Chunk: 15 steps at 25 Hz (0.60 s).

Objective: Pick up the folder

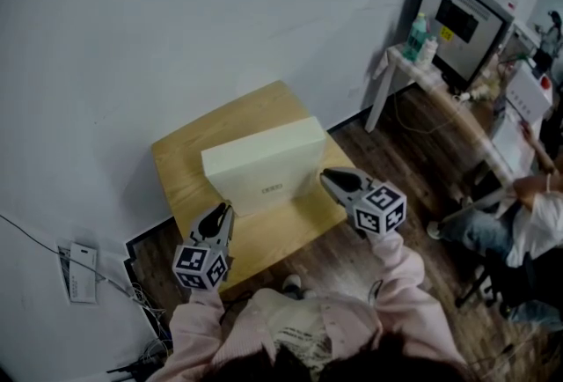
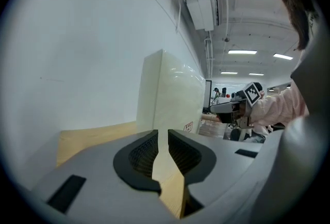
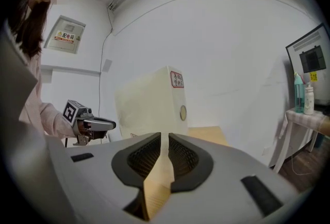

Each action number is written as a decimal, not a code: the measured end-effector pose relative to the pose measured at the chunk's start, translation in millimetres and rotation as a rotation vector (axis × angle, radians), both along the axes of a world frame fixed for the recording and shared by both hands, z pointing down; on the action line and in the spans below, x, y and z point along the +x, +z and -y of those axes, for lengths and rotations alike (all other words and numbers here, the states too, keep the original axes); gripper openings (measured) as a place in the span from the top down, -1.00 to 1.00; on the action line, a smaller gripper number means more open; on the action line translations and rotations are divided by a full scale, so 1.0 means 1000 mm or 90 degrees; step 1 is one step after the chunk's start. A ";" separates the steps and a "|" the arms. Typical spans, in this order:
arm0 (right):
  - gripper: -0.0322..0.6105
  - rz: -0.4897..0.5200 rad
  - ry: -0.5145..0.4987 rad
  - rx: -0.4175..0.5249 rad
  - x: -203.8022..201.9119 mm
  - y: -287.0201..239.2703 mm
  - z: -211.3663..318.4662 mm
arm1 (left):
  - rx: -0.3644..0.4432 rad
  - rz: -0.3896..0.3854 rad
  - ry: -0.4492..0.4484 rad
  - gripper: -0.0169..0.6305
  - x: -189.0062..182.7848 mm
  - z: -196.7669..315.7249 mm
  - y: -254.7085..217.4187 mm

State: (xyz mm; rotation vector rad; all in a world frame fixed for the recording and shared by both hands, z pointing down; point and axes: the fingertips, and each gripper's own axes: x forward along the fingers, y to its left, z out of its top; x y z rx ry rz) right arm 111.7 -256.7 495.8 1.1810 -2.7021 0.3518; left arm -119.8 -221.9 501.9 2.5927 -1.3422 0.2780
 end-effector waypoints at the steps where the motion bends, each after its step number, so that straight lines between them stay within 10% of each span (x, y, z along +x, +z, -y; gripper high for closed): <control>1: 0.69 -0.012 -0.002 0.001 0.000 0.003 0.001 | 0.000 0.001 0.001 0.73 -0.001 0.001 0.001; 15: 0.47 -0.031 -0.025 -0.017 0.002 0.018 0.015 | 0.001 0.004 0.045 0.34 0.005 0.014 0.011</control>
